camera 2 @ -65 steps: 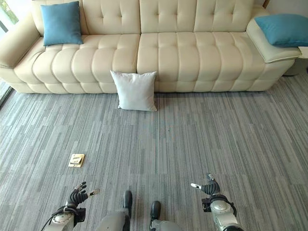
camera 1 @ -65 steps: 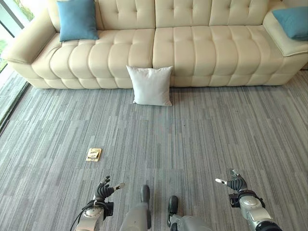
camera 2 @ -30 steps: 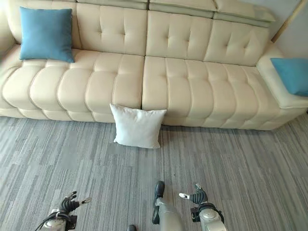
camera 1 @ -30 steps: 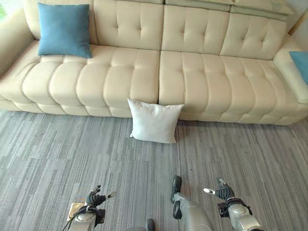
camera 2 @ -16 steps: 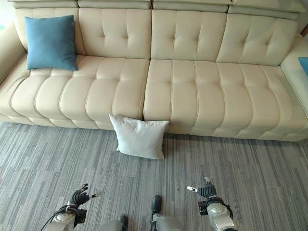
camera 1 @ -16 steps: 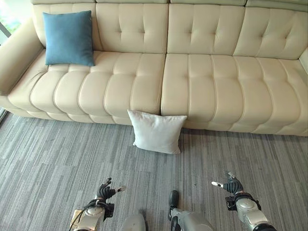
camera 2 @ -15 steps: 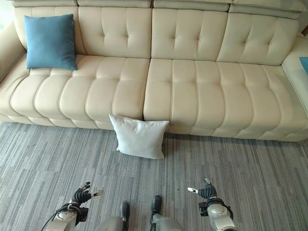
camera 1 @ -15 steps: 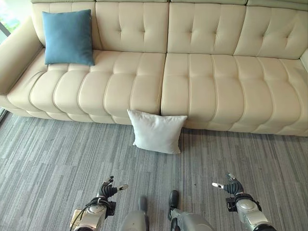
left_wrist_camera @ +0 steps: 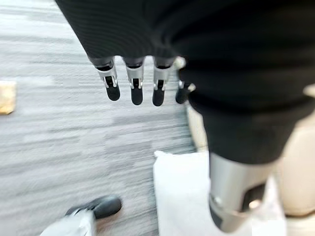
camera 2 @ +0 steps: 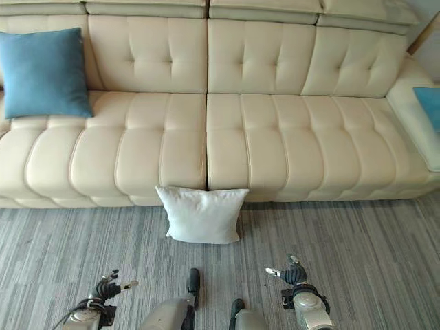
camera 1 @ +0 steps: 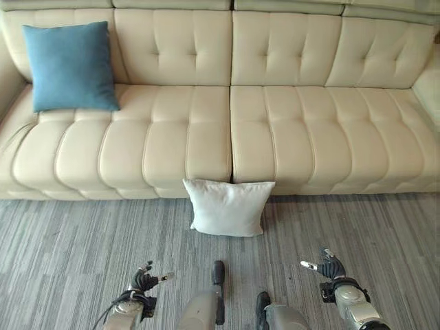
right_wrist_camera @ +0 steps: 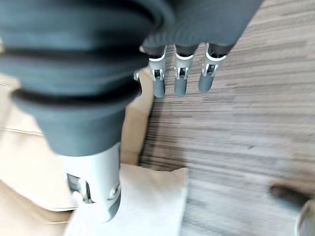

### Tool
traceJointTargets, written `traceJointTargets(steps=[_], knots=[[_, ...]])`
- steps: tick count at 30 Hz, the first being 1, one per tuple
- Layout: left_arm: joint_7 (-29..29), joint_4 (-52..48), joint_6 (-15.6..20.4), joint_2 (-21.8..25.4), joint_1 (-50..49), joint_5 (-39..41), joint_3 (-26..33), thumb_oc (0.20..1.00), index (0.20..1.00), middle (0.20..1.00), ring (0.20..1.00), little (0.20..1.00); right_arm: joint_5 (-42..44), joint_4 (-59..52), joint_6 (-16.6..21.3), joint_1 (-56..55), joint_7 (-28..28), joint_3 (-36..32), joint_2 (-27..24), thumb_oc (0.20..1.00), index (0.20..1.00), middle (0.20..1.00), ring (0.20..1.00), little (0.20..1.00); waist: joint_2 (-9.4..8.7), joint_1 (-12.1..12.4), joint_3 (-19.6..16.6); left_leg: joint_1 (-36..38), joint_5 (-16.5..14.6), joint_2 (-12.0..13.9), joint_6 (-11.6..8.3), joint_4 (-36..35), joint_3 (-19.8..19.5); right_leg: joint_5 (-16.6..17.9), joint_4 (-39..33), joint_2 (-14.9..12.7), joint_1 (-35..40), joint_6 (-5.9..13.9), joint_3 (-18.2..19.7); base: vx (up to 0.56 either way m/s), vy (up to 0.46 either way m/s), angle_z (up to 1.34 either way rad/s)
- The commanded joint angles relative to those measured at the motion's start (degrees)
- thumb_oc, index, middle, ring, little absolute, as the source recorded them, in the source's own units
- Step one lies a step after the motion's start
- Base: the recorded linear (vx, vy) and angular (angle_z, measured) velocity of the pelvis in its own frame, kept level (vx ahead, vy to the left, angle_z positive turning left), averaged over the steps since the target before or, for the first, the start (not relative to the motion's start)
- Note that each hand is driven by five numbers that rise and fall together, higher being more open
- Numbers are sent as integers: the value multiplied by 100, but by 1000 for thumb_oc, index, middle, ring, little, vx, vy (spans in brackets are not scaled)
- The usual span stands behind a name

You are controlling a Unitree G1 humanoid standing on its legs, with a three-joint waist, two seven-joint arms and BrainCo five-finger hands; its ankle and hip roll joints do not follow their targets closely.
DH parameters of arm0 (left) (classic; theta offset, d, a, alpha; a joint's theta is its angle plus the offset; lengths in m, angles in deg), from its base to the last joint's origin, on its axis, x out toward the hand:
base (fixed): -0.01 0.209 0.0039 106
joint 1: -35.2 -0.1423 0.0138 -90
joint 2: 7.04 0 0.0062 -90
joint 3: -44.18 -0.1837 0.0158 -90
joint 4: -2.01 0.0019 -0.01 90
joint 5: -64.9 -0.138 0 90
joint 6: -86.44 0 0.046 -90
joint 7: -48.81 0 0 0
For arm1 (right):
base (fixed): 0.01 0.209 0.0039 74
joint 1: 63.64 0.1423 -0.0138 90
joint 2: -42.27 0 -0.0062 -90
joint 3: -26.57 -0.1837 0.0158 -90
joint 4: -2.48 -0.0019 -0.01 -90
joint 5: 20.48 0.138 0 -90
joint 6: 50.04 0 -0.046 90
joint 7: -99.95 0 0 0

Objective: Pick up all the scattered cushions and arrange them neatly on the sofa.

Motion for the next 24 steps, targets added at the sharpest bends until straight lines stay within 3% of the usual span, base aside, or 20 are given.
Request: traceJointTargets(steps=[1,6,11,12,14,15,16,19,24], knots=[[78,-176,127,166,-198,-147,189,1000,1000,1000,1000,1000,-14,1,49,194,-28,20,-29,1000,1000,1000,1000,1000,-251,56,-117,-45,-1002,157,-401,833,-266,932,-1250,-118,14,126,-418,323,34,-23],[58,-105,134,99,-245,-62,236,1000,1000,1000,1000,1000,-70,25,25,259,-13,86,-99,1000,1000,1000,1000,1000,-259,20,-41,312,-1169,118,-409,827,-220,1101,-1698,-88,-196,210,-801,201,-1,-20],[49,-166,129,61,-264,-92,230,1000,1000,1000,1000,1000,-140,-92,65,166,24,133,-180,1000,1000,1000,1000,1000,-303,-57,-20,507,-1305,31,-504,816,-398,1027,-1690,165,-291,140,-583,239,-165,10],[48,-163,103,-10,-110,-54,119,1000,1000,1000,1000,1000,-41,-141,107,142,-36,62,-261,1000,1000,1000,1000,1000,-285,-138,44,156,-1283,331,-799,1352,-488,842,-1745,253,-186,-96,-703,177,-435,51],[91,-137,126,-74,89,32,21,1000,1000,1000,1000,1000,64,-78,122,241,-109,59,-354,1000,1000,1000,1000,1000,-250,-188,177,-308,-1060,545,-851,1897,-432,688,-1774,305,-136,-256,-836,82,-321,189],[129,-109,125,-73,187,59,13,1000,1000,1000,1000,1000,42,32,106,310,-136,116,-376,1000,1000,1000,1000,1000,-239,-161,196,-377,-1099,549,-807,1698,-471,581,-1769,353,-115,-294,-838,122,-111,163],[204,3,120,-84,263,40,-26,1000,1000,1000,1000,1000,4,170,60,402,-174,162,-407,1000,1000,1000,1000,1000,-231,-138,186,-519,-887,577,-843,1268,-473,521,-1781,394,-113,-283,-835,149,-17,-16],[292,68,124,-6,274,134,6,1000,1000,1000,1000,1000,68,311,45,492,-255,220,-392,1000,1000,1000,1000,1000,-195,12,240,-840,-561,465,-946,1017,-730,364,-1719,473,-15,-309,-682,148,94,-29],[330,176,149,97,237,160,114,1000,1000,1000,1000,1000,-89,487,-27,666,-255,283,-354,1000,1000,1000,1000,1000,-110,71,248,-781,-683,326,-795,1066,-762,330,-1215,344,-247,-249,-369,109,210,-41]])
